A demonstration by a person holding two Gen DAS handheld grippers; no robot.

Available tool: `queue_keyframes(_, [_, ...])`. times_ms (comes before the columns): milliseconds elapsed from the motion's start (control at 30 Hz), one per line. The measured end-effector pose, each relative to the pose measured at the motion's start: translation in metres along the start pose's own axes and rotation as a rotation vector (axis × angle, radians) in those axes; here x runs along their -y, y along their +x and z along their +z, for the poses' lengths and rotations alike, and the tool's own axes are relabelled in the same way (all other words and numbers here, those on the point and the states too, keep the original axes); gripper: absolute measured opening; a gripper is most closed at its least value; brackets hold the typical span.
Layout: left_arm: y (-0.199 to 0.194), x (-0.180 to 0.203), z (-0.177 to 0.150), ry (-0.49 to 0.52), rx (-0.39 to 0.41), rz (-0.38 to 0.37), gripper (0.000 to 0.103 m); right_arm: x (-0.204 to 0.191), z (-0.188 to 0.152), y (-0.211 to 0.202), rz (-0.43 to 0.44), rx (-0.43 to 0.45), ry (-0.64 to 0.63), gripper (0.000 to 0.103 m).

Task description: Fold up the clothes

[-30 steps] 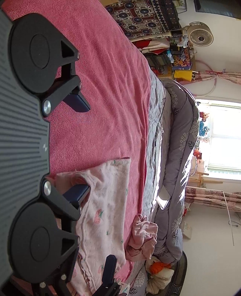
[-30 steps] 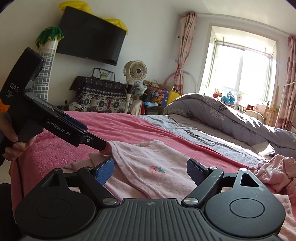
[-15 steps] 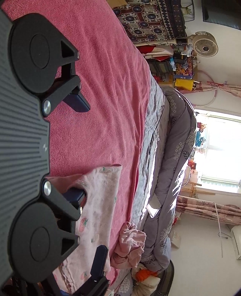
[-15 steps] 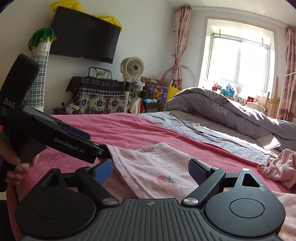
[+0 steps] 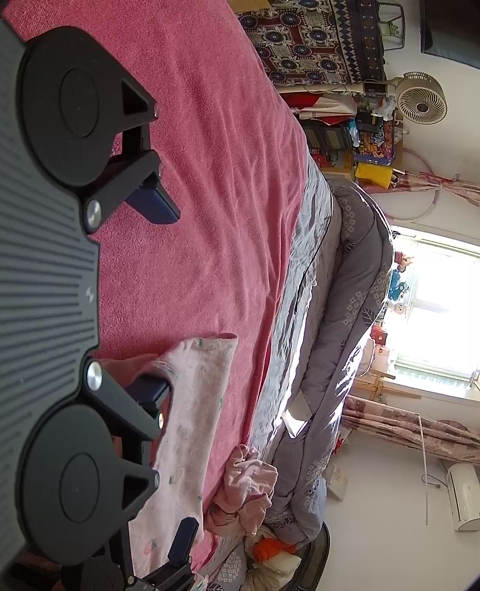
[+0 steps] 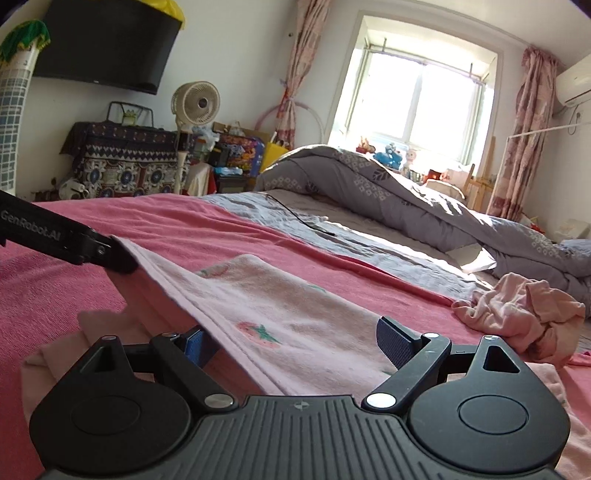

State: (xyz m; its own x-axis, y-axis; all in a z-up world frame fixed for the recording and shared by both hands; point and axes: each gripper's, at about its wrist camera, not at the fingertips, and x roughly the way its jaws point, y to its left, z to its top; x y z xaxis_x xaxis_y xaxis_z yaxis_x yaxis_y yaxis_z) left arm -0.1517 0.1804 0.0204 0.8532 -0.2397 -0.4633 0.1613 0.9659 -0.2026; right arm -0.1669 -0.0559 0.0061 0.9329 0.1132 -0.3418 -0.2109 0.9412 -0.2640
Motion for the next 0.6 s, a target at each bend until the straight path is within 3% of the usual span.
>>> queue_keyframes(167, [0.001, 0.000, -0.003, 0.009, -0.009, 0.016, 0.087, 0.035, -0.030, -0.012, -0.223, -0.017, -0.146, 0.090])
queue_keyframes(333, [0.002, -0.003, -0.007, -0.005, -0.025, 0.022, 0.088, 0.096, -0.072, -0.026, -0.408, -0.072, -0.185, 0.096])
queue_keyframes(467, [0.002, -0.002, -0.010, -0.005, -0.036, 0.017, 0.091, 0.142, -0.096, -0.043, -0.440, -0.086, -0.120, 0.101])
queue_keyframes(600, [-0.003, 0.006, -0.009, 0.021, -0.031, 0.035, 0.091, 0.144, -0.102, -0.056, -0.472, -0.018, -0.165, 0.101])
